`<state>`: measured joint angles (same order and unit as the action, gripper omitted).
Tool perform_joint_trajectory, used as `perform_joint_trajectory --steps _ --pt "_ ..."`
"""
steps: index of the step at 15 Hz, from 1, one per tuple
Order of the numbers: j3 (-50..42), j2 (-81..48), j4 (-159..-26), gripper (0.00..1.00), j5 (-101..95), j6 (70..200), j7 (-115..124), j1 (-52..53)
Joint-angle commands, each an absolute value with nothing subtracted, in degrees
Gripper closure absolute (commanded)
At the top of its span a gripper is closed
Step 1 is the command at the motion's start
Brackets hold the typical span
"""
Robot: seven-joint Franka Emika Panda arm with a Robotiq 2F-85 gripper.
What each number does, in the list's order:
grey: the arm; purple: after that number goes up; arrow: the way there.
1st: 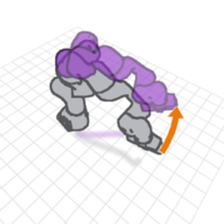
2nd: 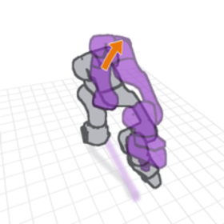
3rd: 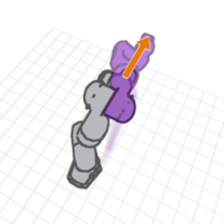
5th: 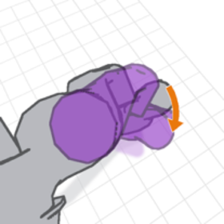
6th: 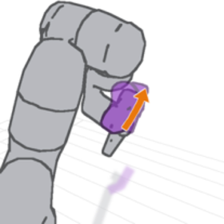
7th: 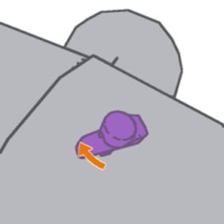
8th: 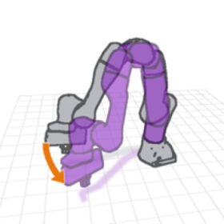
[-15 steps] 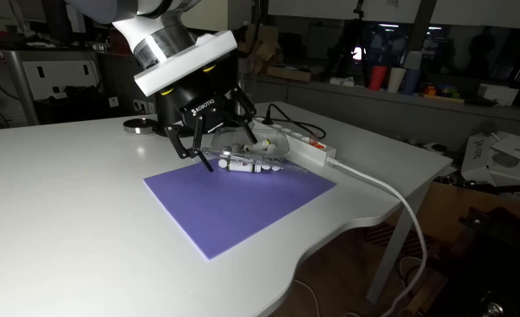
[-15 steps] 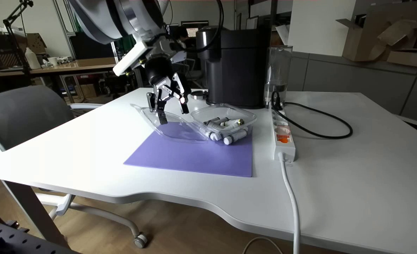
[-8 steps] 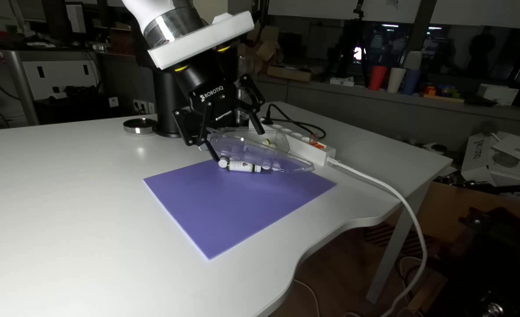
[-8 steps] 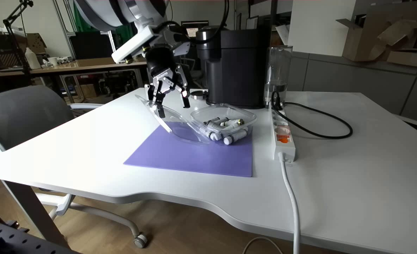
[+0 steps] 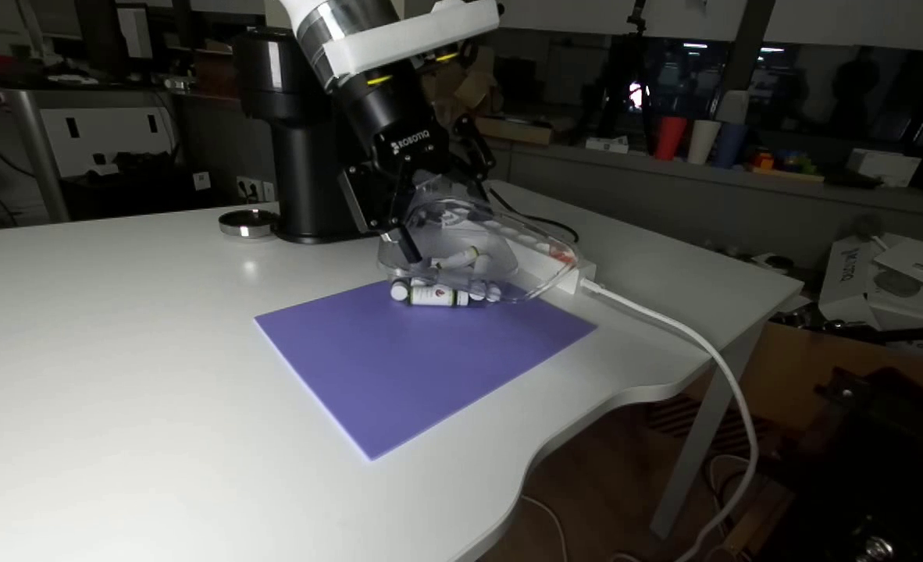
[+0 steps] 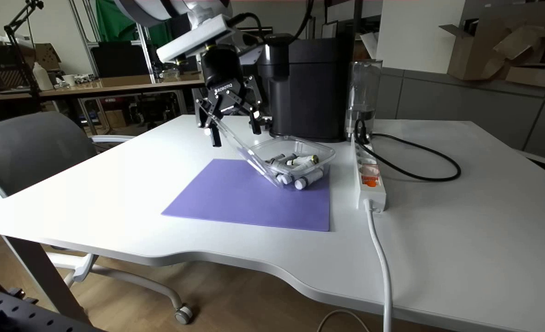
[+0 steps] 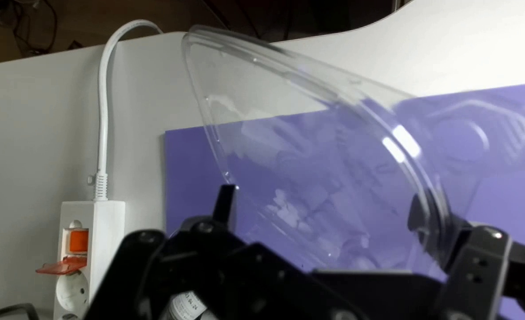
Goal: Close the clear container
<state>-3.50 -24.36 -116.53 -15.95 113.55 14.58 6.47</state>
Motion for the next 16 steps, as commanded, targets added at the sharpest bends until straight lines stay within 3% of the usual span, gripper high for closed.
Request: perform_joint_trajectory --steps 1,16 --pt "-3.4 -22.0 -117.9 0.0 -17.2 115.5 9.8 4.3" --pt "-6.4 -24.0 -115.2 0.0 -22.2 132.5 0.9 -0.6"
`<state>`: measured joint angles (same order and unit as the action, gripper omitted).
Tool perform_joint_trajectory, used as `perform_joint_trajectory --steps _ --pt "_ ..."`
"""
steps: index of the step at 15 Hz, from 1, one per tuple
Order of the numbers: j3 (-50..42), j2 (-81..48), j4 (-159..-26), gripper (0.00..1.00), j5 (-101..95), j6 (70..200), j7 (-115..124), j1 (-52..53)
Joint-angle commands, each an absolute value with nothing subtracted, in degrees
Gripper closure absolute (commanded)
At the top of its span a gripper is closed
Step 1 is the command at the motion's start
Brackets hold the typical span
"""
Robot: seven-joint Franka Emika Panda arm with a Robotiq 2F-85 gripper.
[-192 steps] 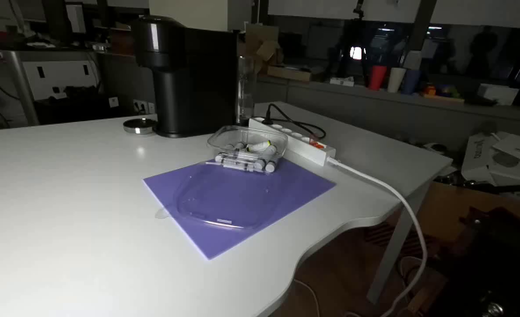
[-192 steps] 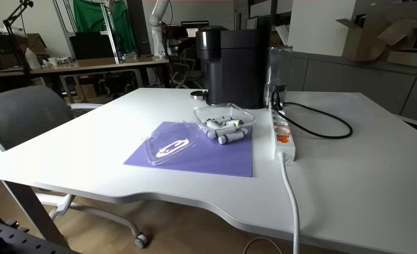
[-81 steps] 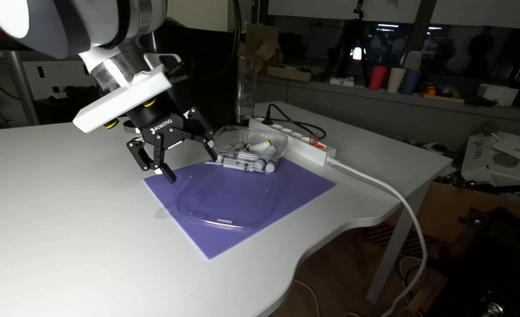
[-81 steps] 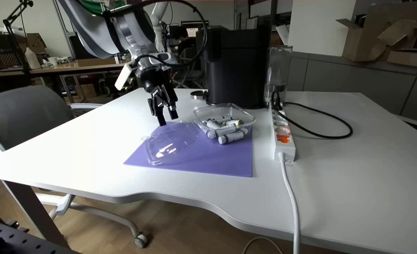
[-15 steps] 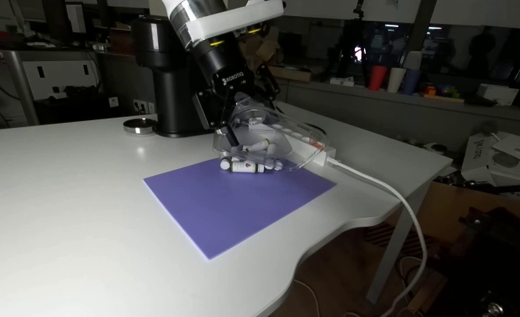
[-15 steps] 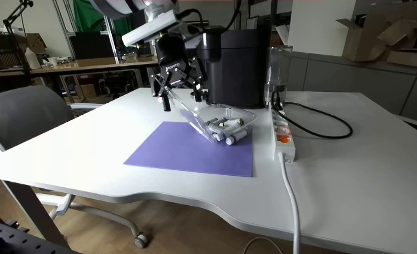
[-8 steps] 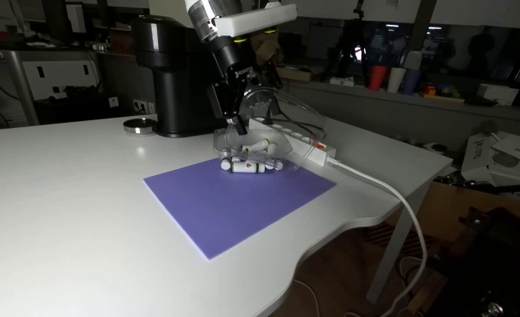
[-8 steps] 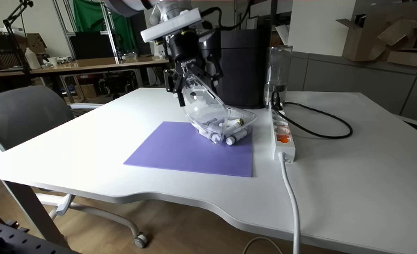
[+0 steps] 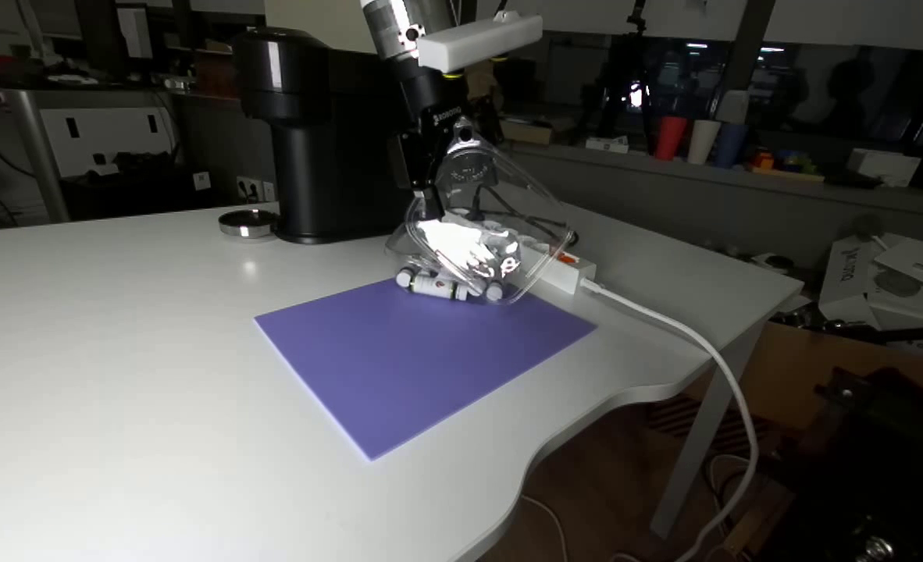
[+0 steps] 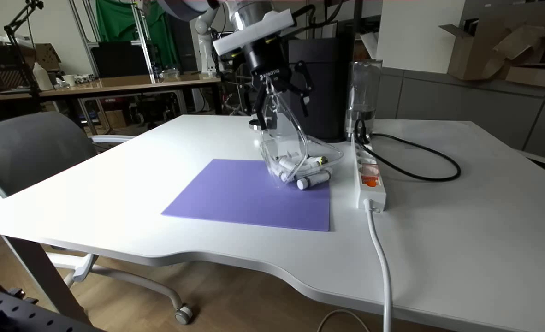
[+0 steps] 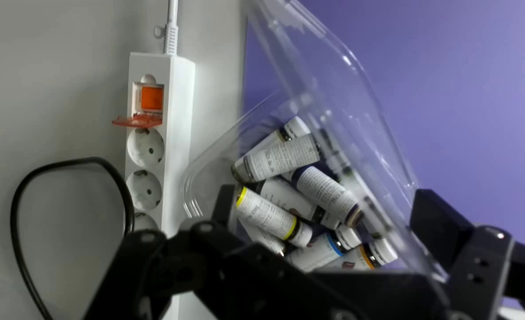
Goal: Close the clear container
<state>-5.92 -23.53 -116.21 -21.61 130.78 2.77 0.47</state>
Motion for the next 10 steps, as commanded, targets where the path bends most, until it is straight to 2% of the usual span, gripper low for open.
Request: perform_joint_trajectory --steps 1,10 --pt "-6.3 -24.1 -115.1 0.0 -21.8 133.2 0.0 -1.0" --pt "-4.0 -25.6 -112.4 0.0 -17.6 132.2 -20.0 -5.9"
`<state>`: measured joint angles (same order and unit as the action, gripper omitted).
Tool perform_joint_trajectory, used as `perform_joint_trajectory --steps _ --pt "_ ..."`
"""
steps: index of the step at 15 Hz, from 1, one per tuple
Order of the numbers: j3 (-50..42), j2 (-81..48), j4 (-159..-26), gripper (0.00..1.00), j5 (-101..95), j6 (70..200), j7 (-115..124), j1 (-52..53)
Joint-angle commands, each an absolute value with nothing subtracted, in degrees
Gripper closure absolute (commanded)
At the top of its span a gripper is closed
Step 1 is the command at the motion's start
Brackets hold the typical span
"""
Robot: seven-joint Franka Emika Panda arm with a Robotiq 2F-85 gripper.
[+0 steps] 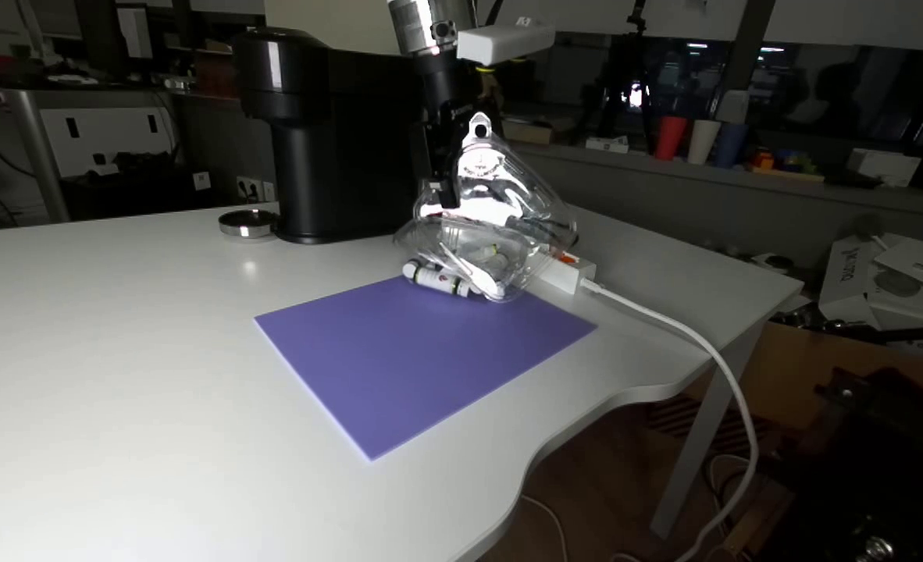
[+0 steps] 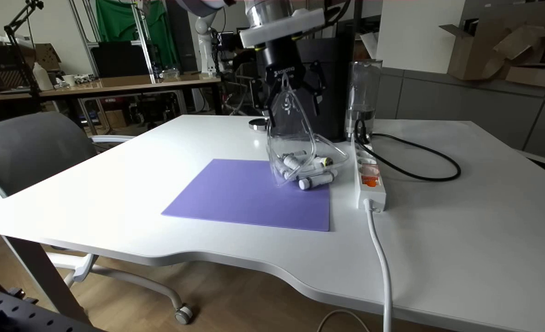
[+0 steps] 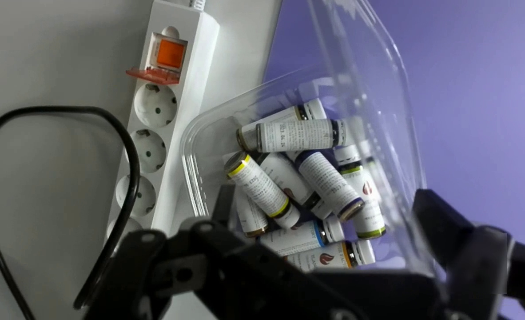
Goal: Close the clear container
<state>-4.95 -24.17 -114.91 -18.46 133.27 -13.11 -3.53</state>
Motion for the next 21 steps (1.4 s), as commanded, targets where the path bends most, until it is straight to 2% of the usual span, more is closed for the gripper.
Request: perform_joint_trajectory --steps 1,7,14,21 --pt "-3.6 -25.9 -111.9 0.0 -17.2 132.2 -23.3 -6.6" --pt "-3.9 -27.3 -110.1 0.0 -20.0 138.2 -28.6 -7.3" --pt "-6.8 -30.9 -108.1 0.0 -20.5 154.1 -22.8 -7.1" --pt "-10.0 -32.4 -108.2 0.0 -20.2 156.5 -19.2 -6.7"
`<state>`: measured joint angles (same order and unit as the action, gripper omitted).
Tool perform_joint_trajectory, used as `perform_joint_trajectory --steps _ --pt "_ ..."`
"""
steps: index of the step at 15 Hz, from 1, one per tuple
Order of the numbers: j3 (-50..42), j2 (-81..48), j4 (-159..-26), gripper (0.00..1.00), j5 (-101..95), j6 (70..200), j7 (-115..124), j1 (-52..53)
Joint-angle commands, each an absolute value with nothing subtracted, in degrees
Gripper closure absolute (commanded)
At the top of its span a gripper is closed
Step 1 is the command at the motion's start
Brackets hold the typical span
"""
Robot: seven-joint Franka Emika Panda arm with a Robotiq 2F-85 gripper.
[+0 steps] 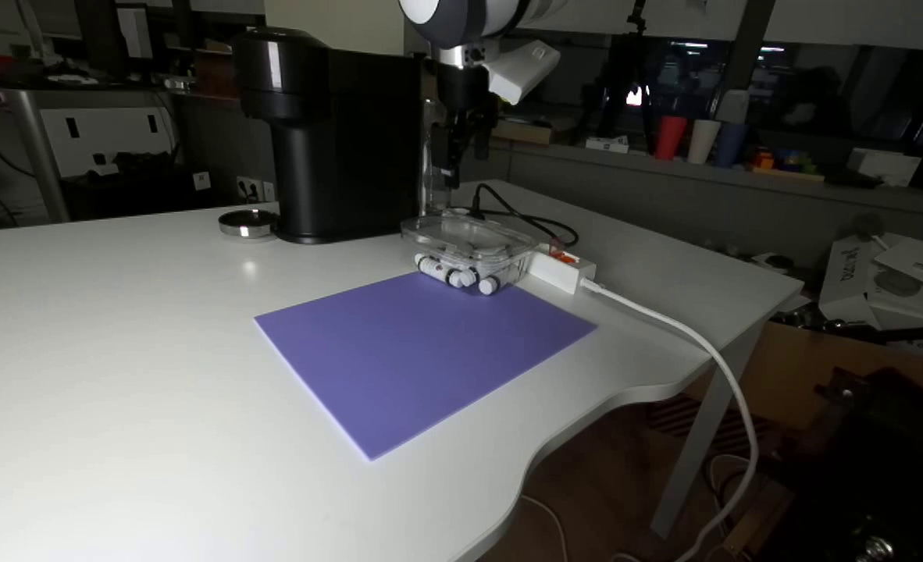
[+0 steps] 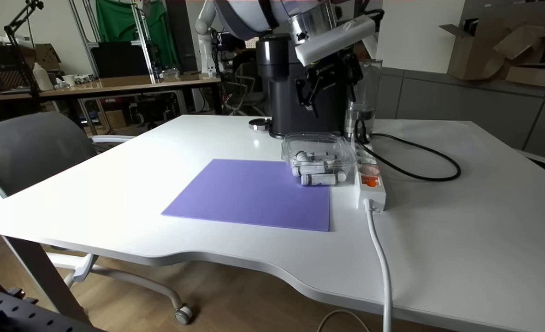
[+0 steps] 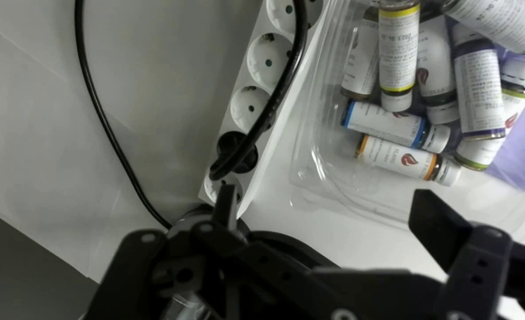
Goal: Close the clear container
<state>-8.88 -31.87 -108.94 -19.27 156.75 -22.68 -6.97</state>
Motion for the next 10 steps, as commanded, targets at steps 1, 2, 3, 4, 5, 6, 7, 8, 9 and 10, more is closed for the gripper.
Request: perform_joint_trajectory --steps 1,2,3,4,5,6,7,8,9,10 --pt "-10.6 -32.4 -108.5 0.0 -20.4 156.5 -18.2 -6.5" --pt "-10.7 -32.2 -108.6 0.0 -19.9 156.0 -17.1 -6.4" --pt "-11.0 -32.0 -108.7 0.0 -19.3 155.1 -15.5 -6.2" --pt "-11.3 -31.5 -108.8 0.0 -18.2 153.0 -12.7 -5.7" --pt "-9.8 -32.2 -108.8 0.0 -19.3 155.4 -17.2 -7.4" --pt "-10.0 -32.2 -108.8 0.0 -19.1 154.7 -15.8 -7.2" --pt "-10.0 -32.2 -108.8 0.0 -18.9 154.3 -15.1 -7.1" --pt "-10.1 -32.2 -108.8 0.0 -18.7 154.2 -14.7 -7.0" --pt "-10.1 -32.2 -108.8 0.0 -18.5 154.1 -14.5 -7.0" --pt "-10.1 -32.2 -108.8 0.0 -18.5 154.1 -14.5 -6.9"
